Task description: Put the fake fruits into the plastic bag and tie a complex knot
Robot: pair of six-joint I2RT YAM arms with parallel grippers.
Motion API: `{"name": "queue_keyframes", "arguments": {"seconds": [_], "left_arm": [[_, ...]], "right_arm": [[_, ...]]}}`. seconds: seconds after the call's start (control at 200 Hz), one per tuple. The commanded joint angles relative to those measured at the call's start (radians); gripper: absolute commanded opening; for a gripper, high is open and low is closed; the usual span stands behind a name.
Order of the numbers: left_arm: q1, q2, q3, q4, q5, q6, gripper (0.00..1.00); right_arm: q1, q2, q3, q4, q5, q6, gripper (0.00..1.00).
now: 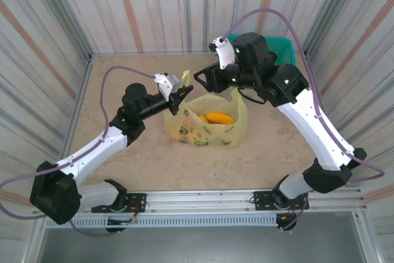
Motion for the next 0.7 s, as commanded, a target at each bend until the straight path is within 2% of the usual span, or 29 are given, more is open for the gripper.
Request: {"name": "queue_keyframes", "arguments": {"seconds": [0.0, 0.401, 0.696], "left_arm": [[-0.009, -0.012, 0.039, -0.025, 0.018, 0.001, 0.02], [-0.017, -0.017, 0.049, -0.055, 0.018, -0.001, 0.03], [-0.02, -0.011, 0.054, -0.06, 0.014, -0.006, 0.03]], "right_arm": [[0.02, 0.022, -0.01, 0.092, -0.007, -0.03, 0.62], [0.047, 0.092, -0.018, 0.134, -0.025, -0.002, 0.61], [0.05, 0.116, -0.031, 0.16, -0.04, 0.0, 0.44]]}}
